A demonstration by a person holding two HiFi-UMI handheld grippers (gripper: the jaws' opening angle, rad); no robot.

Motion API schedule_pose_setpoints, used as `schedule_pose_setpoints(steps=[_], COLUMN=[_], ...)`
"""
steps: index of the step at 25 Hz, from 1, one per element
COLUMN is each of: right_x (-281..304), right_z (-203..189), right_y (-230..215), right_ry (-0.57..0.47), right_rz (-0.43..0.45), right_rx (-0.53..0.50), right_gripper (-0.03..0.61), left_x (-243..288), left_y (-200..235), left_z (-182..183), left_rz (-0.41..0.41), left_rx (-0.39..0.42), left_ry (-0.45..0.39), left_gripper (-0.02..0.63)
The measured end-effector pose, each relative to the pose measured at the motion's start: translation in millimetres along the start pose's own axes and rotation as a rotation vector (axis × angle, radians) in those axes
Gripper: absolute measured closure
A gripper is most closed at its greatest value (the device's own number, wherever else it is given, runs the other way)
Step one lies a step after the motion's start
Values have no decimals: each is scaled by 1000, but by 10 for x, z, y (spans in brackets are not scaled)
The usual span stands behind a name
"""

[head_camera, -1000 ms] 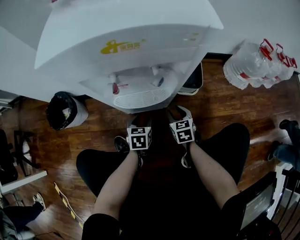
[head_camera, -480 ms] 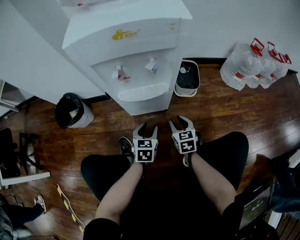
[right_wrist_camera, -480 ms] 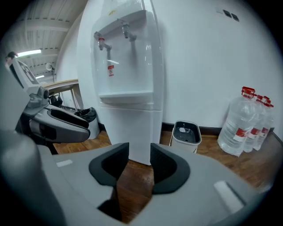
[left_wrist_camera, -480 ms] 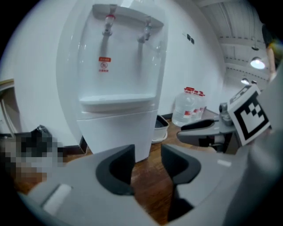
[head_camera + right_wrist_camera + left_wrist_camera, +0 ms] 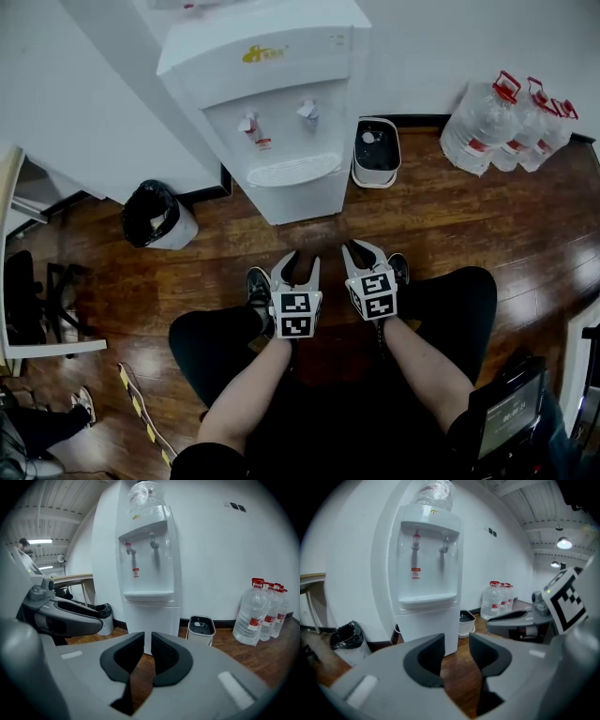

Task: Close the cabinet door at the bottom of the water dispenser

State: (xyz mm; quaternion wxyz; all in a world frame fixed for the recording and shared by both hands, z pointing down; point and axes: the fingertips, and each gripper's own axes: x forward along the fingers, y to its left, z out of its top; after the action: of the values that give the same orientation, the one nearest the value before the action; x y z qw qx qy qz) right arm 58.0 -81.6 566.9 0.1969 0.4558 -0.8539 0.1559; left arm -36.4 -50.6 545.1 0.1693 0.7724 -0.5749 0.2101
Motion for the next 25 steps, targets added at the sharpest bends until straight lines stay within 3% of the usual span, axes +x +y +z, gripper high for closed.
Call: schedule_pose_setpoints(steps=[6,13,25], right_x=[-275,-619,-1138], right_z=[15,-225,-518], right_y=[181,326,763], right_ry=[-45,-51,-65], right_rz=[23,47,122], right_rx=[4,0,-40], right_gripper=[555,572,574], left_x=[-201,-434,-950], left_y=[-132,-459,-715], left_z=[-78,-206,-668], left_rz=[-2,-6,21], left_rx=[7,16,-12], left_ry=[-27,-72,-52], left_gripper=[433,433,446])
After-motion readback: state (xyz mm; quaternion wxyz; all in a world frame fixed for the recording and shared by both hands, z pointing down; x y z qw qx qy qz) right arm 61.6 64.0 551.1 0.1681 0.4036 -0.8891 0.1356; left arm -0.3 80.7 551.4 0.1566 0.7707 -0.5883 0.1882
